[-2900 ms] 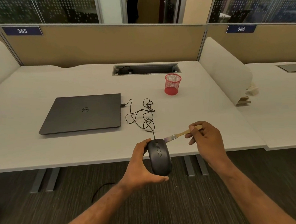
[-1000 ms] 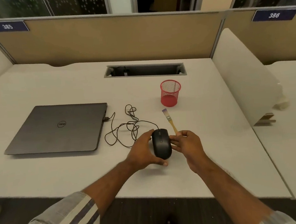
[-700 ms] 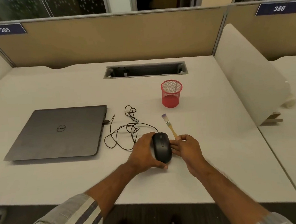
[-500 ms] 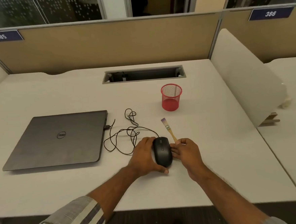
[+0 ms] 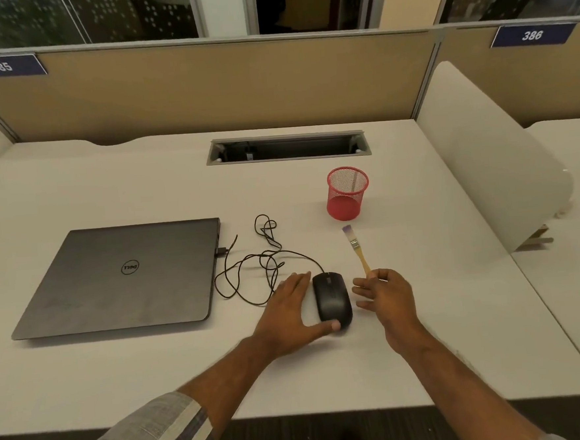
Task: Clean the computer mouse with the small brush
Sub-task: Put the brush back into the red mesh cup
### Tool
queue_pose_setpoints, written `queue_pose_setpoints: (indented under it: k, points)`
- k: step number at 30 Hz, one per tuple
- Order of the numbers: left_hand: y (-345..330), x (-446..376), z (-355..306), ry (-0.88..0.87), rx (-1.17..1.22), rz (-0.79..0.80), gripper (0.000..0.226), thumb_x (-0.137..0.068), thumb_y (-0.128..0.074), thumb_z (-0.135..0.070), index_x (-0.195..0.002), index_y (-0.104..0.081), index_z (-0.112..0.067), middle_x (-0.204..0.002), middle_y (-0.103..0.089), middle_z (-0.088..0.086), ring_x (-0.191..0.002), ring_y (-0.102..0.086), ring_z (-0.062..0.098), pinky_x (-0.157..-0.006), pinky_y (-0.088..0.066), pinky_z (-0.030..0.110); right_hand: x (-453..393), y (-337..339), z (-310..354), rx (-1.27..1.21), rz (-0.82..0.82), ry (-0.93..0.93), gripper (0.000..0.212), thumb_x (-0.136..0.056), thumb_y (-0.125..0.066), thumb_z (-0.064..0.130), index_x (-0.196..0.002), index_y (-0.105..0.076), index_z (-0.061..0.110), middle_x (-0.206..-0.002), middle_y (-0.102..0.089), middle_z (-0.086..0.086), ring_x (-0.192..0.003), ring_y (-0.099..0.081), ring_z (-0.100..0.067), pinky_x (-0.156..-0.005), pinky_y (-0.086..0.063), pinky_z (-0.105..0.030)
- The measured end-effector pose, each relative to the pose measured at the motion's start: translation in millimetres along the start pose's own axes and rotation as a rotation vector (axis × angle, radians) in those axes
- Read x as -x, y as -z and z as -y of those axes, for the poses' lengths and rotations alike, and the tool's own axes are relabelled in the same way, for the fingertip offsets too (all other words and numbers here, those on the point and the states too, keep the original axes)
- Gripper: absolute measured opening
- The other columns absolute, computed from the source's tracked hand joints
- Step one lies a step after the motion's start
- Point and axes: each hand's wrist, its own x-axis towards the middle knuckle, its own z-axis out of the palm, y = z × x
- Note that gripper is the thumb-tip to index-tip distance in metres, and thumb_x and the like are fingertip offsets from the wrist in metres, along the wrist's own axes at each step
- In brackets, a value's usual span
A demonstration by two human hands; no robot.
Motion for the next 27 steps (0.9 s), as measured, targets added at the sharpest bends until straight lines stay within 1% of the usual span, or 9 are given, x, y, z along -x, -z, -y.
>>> queue_pose_setpoints:
  k: [4,7,10,13,15,19,23,25,27]
  points:
    - [5,0,14,-0.041,0.008,-0.038,0.076,-0.100,-0.041,-0.056,-0.160,-0.005,-0.026,-0.168,-0.004,-0.007,-0.154,0.002,0.009,-0.120,0.005,0.021,-6,1,16,0.003,-0.058,0.059,0.011,-0.100,-0.049,0.012,-0.096,-0.059,0.013,-0.095,-0.073,-0.008,-0.086,-0.069,-0.024,-0.068,-0.058,-0.037]
    - [2,-2,22,-0.054,-0.098,-0.091,0.063,-0.106,-0.032,-0.041,-0.160,-0.006,-0.020,-0.169,-0.005,-0.003,-0.155,0.003,0.011,-0.124,0.005,0.025,-15,0,29,0.033,-0.128,0.120,0.011,-0.098,-0.053,0.013,-0.094,-0.063,0.016,-0.088,-0.066,-0.001,-0.078,-0.058,-0.018,-0.063,-0.052,-0.028]
    - [-6,-5,28,-0.049,-0.228,-0.112,0.063,-0.106,-0.023,-0.041,-0.160,-0.001,-0.018,-0.169,0.001,-0.002,-0.154,0.008,0.011,-0.125,0.006,0.029,-30,-2,48,-0.007,-0.155,0.111,0.010,-0.096,-0.059,0.014,-0.102,-0.066,0.009,-0.080,-0.057,0.000,-0.066,-0.045,-0.014,-0.059,-0.042,-0.026]
    - [-11,-11,31,-0.019,-0.283,-0.135,0.065,-0.103,-0.018,-0.046,-0.159,0.005,-0.020,-0.168,0.009,-0.005,-0.153,0.015,0.009,-0.120,0.015,0.025,-46,-4,72,-0.136,-0.081,0.046,0.007,-0.096,-0.059,0.013,-0.092,-0.065,0.013,-0.072,-0.049,-0.002,-0.057,-0.037,-0.013,-0.048,-0.035,-0.026]
    - [-11,-14,33,0.016,-0.282,-0.146,0.069,-0.102,-0.016,-0.050,-0.159,0.008,-0.021,-0.167,0.014,-0.007,-0.151,0.018,0.007,-0.118,0.017,0.023,-58,-6,88,-0.232,-0.016,0.004,0.009,-0.097,-0.057,0.012,-0.093,-0.064,0.015,-0.073,-0.047,-0.001,-0.055,-0.036,-0.012,-0.043,-0.032,-0.024]
    - [-10,-16,33,0.026,-0.316,-0.143,0.073,-0.099,-0.012,-0.056,-0.158,0.011,-0.020,-0.165,0.018,-0.007,-0.149,0.022,0.006,-0.118,0.018,0.024,-88,-12,111,-0.368,0.145,-0.104,0.012,-0.098,-0.054,0.013,-0.102,-0.064,0.008,-0.070,-0.046,-0.002,-0.053,-0.039,-0.011,-0.041,-0.032,-0.022]
    - [-8,-18,32,0.039,-0.319,-0.141,0.074,-0.098,-0.012,-0.058,-0.157,0.013,-0.022,-0.165,0.021,-0.008,-0.148,0.024,0.005,-0.116,0.019,0.023,-114,-28,129,-0.421,0.285,-0.163,0.023,-0.103,-0.042,0.018,-0.093,-0.061,0.011,-0.069,-0.043,0.000,-0.051,-0.035,-0.008,-0.042,-0.031,-0.020]
    - [-8,-19,32,0.043,-0.322,-0.139,0.075,-0.098,-0.011,-0.060,-0.157,0.014,-0.022,-0.165,0.021,-0.009,-0.149,0.023,0.005,-0.117,0.017,0.023,-125,-37,139,-0.495,0.283,-0.189,0.024,-0.104,-0.040,0.019,-0.092,-0.059,0.011,-0.071,-0.043,-0.001,-0.054,-0.035,-0.008,-0.046,-0.031,-0.020]
    - [-8,-19,32,0.049,-0.326,-0.146,0.075,-0.097,-0.010,-0.060,-0.157,0.014,-0.023,-0.164,0.021,-0.009,-0.148,0.023,0.004,-0.118,0.017,0.024,-133,-44,148,-0.527,0.261,-0.188,0.020,-0.103,-0.045,0.019,-0.094,-0.060,0.008,-0.075,-0.050,-0.004,-0.059,-0.043,-0.010,-0.051,-0.036,-0.022]
